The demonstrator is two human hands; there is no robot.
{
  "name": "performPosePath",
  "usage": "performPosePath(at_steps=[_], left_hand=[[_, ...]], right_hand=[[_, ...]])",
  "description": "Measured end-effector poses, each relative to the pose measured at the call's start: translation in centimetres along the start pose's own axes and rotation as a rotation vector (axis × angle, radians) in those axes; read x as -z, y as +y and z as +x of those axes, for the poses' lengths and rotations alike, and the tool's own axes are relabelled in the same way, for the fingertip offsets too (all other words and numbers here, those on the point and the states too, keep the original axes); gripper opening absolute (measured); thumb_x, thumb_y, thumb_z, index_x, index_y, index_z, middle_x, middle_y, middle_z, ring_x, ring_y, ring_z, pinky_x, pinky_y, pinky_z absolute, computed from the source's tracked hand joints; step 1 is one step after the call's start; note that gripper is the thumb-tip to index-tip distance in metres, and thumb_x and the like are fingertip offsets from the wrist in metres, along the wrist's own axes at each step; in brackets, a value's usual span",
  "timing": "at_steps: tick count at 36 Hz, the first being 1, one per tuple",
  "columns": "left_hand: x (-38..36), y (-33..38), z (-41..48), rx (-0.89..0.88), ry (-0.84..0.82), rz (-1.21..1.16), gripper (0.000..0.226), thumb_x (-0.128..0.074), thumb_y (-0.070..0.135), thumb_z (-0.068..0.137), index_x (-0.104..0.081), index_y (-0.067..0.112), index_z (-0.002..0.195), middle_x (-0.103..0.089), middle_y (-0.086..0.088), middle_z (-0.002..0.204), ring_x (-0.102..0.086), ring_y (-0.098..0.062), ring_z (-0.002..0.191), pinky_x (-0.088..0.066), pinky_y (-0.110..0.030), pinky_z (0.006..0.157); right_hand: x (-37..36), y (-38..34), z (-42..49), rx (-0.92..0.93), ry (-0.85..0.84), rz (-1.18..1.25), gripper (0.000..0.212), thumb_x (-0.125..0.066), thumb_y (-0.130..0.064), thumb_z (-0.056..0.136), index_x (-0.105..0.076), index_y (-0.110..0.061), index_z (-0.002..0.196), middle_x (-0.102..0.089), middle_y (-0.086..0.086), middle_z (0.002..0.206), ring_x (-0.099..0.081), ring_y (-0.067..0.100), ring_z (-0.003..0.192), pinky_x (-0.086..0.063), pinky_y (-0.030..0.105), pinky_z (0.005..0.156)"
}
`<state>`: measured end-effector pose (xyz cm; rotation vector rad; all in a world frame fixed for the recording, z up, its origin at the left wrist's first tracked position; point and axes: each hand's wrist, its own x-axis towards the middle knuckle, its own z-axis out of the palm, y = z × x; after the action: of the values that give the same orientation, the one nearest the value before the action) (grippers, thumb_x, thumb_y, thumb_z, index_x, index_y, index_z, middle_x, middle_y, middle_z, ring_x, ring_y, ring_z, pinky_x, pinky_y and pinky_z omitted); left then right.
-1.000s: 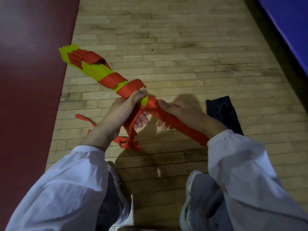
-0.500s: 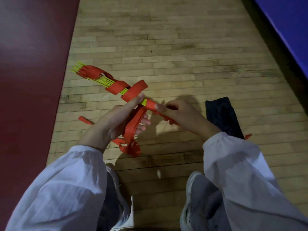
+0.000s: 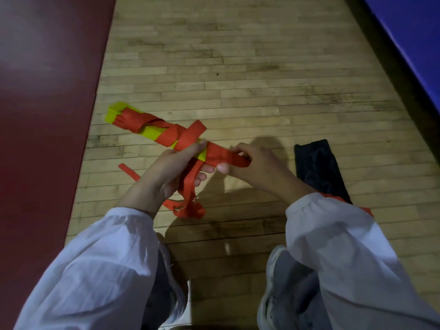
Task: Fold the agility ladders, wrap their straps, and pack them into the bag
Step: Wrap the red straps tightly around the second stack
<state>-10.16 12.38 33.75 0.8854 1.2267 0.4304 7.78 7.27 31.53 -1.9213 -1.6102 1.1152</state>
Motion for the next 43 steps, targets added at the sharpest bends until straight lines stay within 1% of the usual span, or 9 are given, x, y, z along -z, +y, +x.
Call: performPosePath(at_steps=[4,10,18,22,28,30,35,40,43], left_hand=[[0.1,-0.2,0.1,-0.027,0.01,0.027,0.034,-0.055,0.026,0.096,-0.064,-0.007,0.101,-0.068,-0.013,0.07,-0.052,-0.013,0.041,-0.044,-0.018,0.039],[-0.1,-0.2,0.0,-0.076,-0.107,0.024,0.031,-0.052,0.023,0.096,-0.063,-0.005,0.101,-0.067,-0.017,0.075,-0.053,-0.013,0.044,-0.044,-0.019,0.041],[-0.7,-0.4,-0.2,-0.1,-0.177,0.139,0.029,-0.057,0.027,0.093,-0.068,-0.001,0.091,-0.07,-0.017,0.079,-0.056,-0.016,0.05,-0.045,-0.02,0.044],[-1.2,-0.3,-0.2,-0.061,-0.167,0.07,0.053,-0.044,0.049,0.095,-0.066,0.001,0.091,-0.07,-0.012,0.078,-0.059,-0.011,0.049,-0.043,-0.015,0.041],[-0.3,-0.2,0.7,0.145,-0.292,-0.438,0.1,-0.006,0.075,0.087,-0.062,-0.005,0.104,-0.072,-0.021,0.082,-0.068,-0.021,0.057,-0.056,-0.024,0.05],[-0.2,-0.3,0.6,0.197,-0.289,-0.501,0.091,-0.008,0.068,0.093,-0.06,-0.006,0.105,-0.072,-0.021,0.081,-0.069,-0.021,0.056,-0.056,-0.024,0.05],[-1.0,0.2,0.0,0.137,-0.186,-0.242,0.04,-0.03,0.028,0.101,-0.06,0.002,0.093,-0.073,-0.017,0.077,-0.066,-0.019,0.052,-0.054,-0.022,0.048],[-1.3,-0.1,-0.3,-0.018,-0.04,-0.01,0.047,-0.036,0.047,0.099,-0.061,0.007,0.1,-0.071,-0.022,0.084,-0.064,-0.025,0.054,-0.051,-0.024,0.046],[-1.1,-0.6,0.3,-0.077,0.105,0.031,0.043,-0.048,0.039,0.097,-0.052,0.003,0.12,-0.07,-0.025,0.082,-0.064,-0.026,0.048,-0.048,-0.024,0.04]], right_hand=[[0.1,0.0,-0.1,0.002,-0.057,0.025,0.048,-0.065,-0.061,0.079,-0.06,-0.03,0.115,-0.061,-0.012,0.098,-0.059,0.008,0.092,-0.046,0.025,0.072],[1.1,-0.4,-0.4,-0.014,-0.094,0.063,0.056,-0.042,-0.078,0.076,-0.064,-0.028,0.087,-0.065,-0.006,0.077,-0.063,0.011,0.072,-0.048,0.029,0.067],[1.0,-0.2,-0.1,0.053,-0.12,0.18,0.024,-0.061,-0.048,0.089,-0.066,-0.035,0.108,-0.07,-0.004,0.101,-0.067,0.013,0.094,-0.054,0.042,0.088],[0.9,-0.5,0.0,0.056,-0.039,0.228,0.03,-0.061,-0.051,0.086,-0.067,-0.03,0.107,-0.071,-0.003,0.098,-0.067,0.015,0.092,-0.052,0.047,0.089],[1.2,-0.5,0.1,0.047,0.083,0.258,0.021,-0.061,-0.039,0.091,-0.069,-0.024,0.103,-0.071,0.001,0.093,-0.066,0.018,0.087,-0.051,0.045,0.084],[1.1,-0.3,0.2,0.032,0.08,0.269,0.02,-0.061,-0.04,0.091,-0.068,-0.027,0.104,-0.071,-0.001,0.095,-0.067,0.015,0.088,-0.052,0.042,0.084],[0.3,0.2,0.7,0.002,0.077,0.209,0.038,-0.061,-0.05,0.084,-0.065,-0.029,0.117,-0.069,-0.006,0.103,-0.064,0.011,0.095,-0.052,0.036,0.085],[0.0,0.3,0.5,0.003,0.074,0.117,0.045,-0.062,-0.047,0.088,-0.06,-0.028,0.129,-0.064,-0.006,0.117,-0.06,0.011,0.103,-0.046,0.023,0.08],[0.0,0.2,0.2,0.035,0.071,0.039,0.043,-0.06,-0.045,0.09,-0.058,-0.028,0.13,-0.061,-0.009,0.116,-0.056,0.008,0.102,-0.041,0.017,0.073]])
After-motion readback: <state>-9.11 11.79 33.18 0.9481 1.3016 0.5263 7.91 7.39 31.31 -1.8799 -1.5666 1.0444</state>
